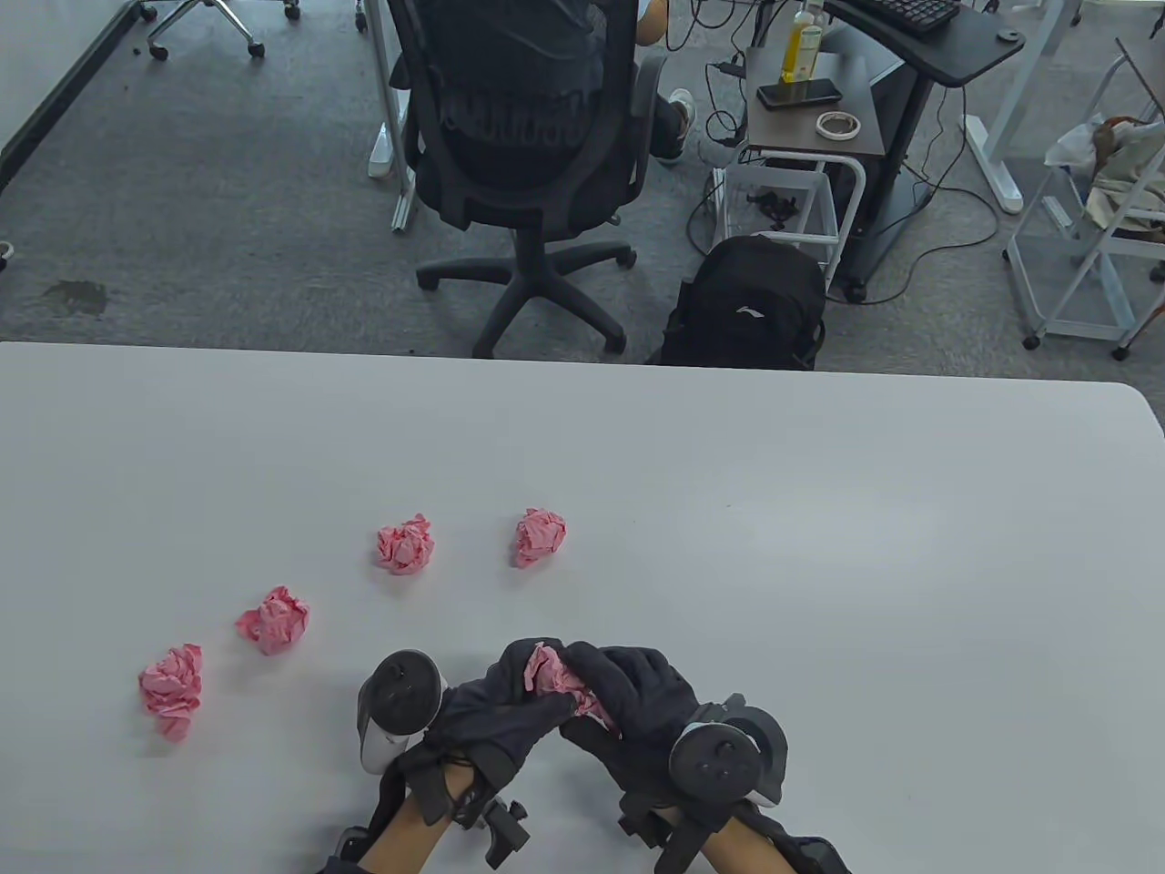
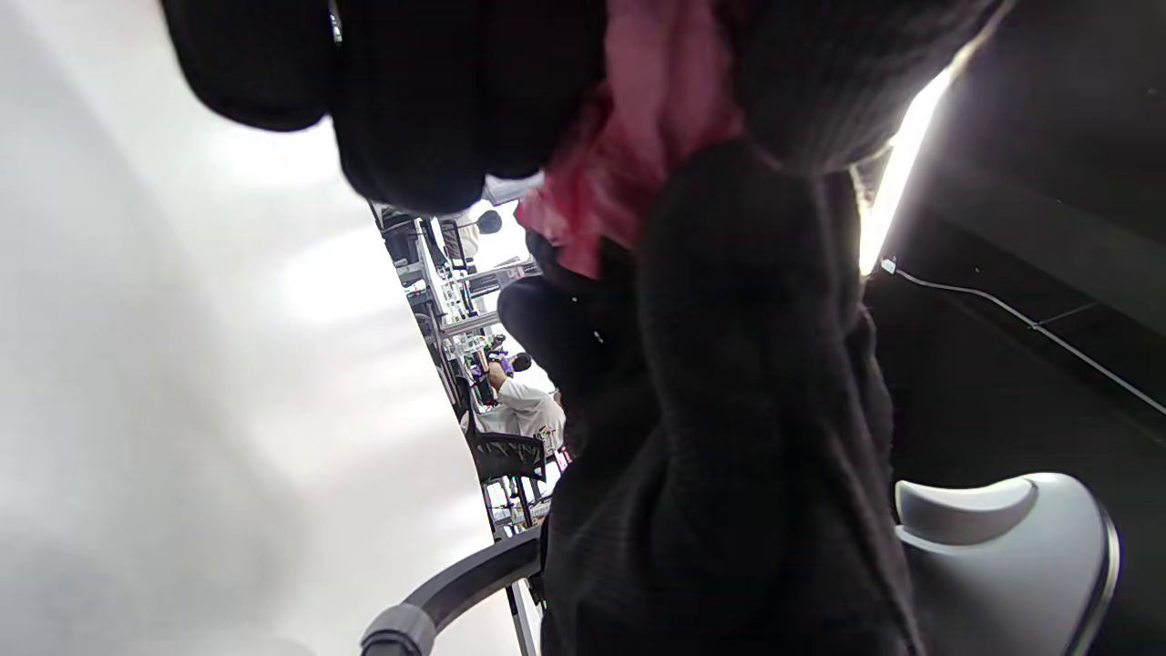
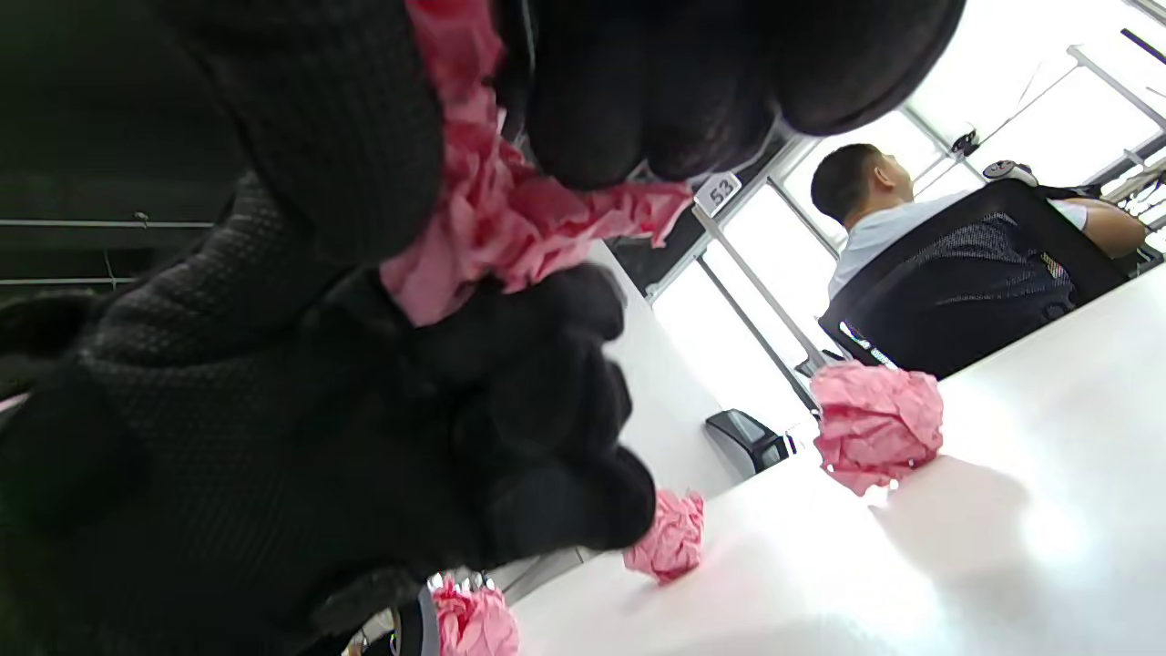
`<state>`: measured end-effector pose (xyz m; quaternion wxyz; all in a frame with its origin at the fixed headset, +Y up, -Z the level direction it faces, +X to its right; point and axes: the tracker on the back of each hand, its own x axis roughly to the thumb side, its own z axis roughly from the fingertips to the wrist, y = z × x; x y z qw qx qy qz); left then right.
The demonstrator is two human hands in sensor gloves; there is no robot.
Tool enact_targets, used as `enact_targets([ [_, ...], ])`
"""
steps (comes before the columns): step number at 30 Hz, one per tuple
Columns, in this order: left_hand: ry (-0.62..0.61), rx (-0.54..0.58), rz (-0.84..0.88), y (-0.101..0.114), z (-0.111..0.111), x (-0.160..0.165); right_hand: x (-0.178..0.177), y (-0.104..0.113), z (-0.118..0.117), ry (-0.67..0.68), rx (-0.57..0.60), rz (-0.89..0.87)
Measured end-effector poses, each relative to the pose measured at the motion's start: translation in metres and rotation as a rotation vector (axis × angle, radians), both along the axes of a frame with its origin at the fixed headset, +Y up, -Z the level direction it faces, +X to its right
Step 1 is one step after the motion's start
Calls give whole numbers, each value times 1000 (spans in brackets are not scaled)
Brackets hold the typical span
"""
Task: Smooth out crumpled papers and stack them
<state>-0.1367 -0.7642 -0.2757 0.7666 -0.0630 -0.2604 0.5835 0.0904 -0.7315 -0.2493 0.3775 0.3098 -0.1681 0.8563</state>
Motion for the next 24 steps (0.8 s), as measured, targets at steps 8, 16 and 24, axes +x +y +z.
enact_targets([
  [8,71,50,-44,3,0,-6,-1,6,4,17,61,-63],
  [16,-82,58,25,5,5,7,9,3,-5,60,-71,-188],
  [24,-38,88,12,9,3,5,10,-3,-8,-8,-203,-312],
])
